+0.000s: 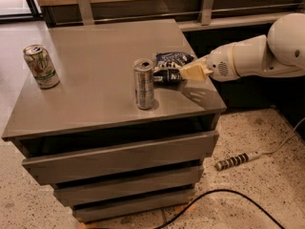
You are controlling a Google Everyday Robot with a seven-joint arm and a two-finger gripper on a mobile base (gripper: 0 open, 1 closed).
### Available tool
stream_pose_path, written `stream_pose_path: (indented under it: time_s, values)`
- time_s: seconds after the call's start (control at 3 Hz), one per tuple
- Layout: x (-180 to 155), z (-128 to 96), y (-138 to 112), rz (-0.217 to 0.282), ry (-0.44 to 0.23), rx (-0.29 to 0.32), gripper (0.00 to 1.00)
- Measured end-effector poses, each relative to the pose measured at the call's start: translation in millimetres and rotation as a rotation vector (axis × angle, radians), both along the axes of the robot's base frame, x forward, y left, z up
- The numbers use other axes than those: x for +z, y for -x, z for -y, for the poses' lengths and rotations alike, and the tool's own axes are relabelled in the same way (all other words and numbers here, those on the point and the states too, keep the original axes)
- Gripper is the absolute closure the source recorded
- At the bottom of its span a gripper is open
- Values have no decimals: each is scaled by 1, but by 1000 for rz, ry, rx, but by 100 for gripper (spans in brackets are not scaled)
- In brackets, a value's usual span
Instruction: Move blue chip bag near redbull can
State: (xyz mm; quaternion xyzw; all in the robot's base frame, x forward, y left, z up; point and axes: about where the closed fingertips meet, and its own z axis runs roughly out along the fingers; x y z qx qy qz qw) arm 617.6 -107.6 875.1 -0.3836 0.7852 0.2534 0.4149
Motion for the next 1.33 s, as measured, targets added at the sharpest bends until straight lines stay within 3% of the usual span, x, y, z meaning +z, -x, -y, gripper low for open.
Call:
stream_pose_path:
  time_s: [1.0, 1.33]
  values:
    - [-4, 6, 4, -14, -4, -28, 8]
    - [-1, 26, 11, -15, 21, -84, 0]
